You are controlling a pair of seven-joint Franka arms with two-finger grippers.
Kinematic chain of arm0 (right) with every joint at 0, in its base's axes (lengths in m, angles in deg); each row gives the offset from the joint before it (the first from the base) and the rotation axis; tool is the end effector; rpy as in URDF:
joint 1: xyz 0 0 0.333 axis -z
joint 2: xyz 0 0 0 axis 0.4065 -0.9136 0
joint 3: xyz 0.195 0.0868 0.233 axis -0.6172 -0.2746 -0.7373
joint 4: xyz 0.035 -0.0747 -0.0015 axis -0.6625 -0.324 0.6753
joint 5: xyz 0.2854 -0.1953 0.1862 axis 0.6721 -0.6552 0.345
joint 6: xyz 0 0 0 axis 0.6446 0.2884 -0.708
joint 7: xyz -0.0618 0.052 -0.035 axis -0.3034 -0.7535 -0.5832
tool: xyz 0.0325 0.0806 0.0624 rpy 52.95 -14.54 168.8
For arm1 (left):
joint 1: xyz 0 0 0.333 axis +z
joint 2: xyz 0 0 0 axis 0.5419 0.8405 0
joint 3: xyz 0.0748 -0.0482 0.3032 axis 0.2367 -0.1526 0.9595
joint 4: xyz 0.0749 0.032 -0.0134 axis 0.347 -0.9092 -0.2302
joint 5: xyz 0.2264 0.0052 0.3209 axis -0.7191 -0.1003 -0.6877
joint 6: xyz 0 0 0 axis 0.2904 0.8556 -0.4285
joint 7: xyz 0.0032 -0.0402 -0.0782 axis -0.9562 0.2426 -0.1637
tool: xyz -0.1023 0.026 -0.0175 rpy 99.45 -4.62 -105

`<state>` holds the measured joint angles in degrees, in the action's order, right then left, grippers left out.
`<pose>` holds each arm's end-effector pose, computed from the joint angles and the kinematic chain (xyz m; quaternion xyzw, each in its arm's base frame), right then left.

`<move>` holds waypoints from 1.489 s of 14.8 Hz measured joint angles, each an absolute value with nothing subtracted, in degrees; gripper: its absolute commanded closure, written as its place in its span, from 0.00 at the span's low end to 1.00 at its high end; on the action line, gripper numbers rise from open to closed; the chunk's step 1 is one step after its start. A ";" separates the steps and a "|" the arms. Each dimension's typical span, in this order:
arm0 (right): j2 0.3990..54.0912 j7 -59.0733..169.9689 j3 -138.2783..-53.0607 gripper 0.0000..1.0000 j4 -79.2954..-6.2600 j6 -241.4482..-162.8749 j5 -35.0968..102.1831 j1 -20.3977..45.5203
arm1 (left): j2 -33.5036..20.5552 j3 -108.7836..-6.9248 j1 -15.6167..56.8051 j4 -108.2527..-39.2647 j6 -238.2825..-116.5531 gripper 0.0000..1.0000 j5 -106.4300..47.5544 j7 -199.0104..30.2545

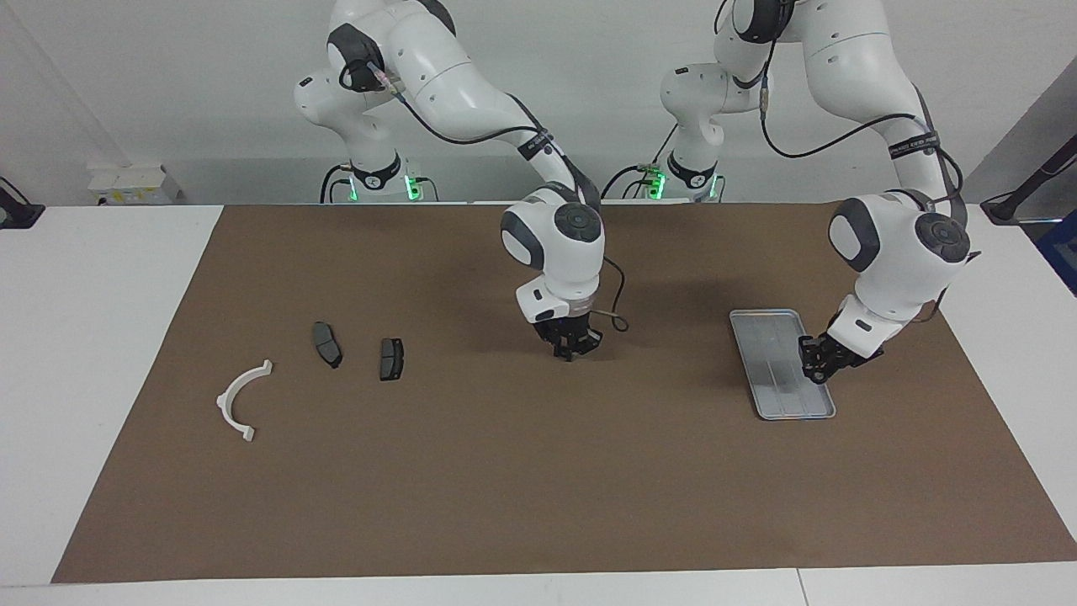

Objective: Place bearing gear from tray to pile

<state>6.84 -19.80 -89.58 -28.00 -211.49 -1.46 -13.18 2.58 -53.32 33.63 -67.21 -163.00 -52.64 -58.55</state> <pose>0.5577 0.4343 0.2896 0.9728 -0.2294 0.0323 0.0002 0.6427 0.0235 0.3710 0.9978 -0.0616 0.0212 0.0083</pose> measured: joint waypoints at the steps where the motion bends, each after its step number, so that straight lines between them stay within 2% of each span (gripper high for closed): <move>1: 6.85 -19.67 -89.57 1.00 -27.63 -210.18 -1.46 -13.17 | 2.42 -53.37 33.63 -66.98 -162.57 0.83 -52.64 -58.55; 5: 8.49 -14.63 -89.37 1.00 -24.47 -203.91 -1.47 -12.52 | 2.11 -53.50 33.56 -64.44 -160.41 0.83 -52.64 -58.55; 10: 17.80 3.19 -89.33 1.00 -23.29 -191.07 -0.77 -4.91 | 2.11 -53.91 32.62 -63.94 -160.04 0.83 -52.64 -61.48; 16: 25.02 29.35 -89.27 1.00 -23.35 -181.04 -0.27 7.15 | 2.11 -54.15 26.15 -63.90 -159.87 0.83 -52.74 -72.91; 19: 26.15 41.09 -89.19 1.00 -23.36 -179.52 -0.25 13.38 | 2.11 -54.31 22.03 -63.90 -159.53 0.83 -55.51 -82.25; 22: 26.43 49.02 -89.15 1.00 -23.38 -179.44 -0.25 17.43 | 2.08 -54.52 14.58 -63.85 -158.96 0.83 -56.21 -94.19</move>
